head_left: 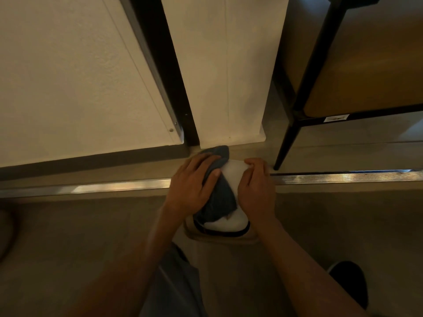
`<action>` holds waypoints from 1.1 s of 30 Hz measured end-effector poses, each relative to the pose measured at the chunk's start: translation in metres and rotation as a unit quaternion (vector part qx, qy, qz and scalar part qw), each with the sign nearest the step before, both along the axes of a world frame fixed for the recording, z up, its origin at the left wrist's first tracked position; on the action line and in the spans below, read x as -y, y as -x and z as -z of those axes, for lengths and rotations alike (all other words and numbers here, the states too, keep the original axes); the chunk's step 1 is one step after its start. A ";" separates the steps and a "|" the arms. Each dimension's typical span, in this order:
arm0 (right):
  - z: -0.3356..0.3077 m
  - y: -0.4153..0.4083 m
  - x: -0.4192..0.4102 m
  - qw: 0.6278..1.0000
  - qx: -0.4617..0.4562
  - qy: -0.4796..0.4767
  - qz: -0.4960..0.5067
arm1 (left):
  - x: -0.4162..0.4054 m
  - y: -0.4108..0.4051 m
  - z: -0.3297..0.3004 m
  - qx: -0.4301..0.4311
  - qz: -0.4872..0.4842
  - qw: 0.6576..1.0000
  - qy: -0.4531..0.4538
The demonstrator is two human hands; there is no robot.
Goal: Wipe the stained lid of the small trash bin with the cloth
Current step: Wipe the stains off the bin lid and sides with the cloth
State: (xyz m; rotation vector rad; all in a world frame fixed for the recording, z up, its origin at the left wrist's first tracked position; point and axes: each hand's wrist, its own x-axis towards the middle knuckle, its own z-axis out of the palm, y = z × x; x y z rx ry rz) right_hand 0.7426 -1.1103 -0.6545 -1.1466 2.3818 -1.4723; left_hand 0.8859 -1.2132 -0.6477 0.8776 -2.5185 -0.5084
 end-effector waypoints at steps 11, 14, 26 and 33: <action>-0.009 0.000 -0.003 0.999 0.013 0.031 -0.019 | 0.009 0.057 -0.021 0.151 -0.067 0.986 0.016; -0.009 -0.001 -0.002 0.999 0.011 0.034 -0.011 | -0.006 0.031 -0.013 0.056 0.001 0.996 0.075; -0.006 0.005 -0.003 0.999 0.036 0.031 -0.014 | 0.020 0.061 -0.022 0.140 -0.098 0.984 -0.054; -0.001 0.004 0.001 0.999 0.042 -0.007 -0.015 | -0.014 -0.013 -0.002 0.019 0.003 1.000 -0.021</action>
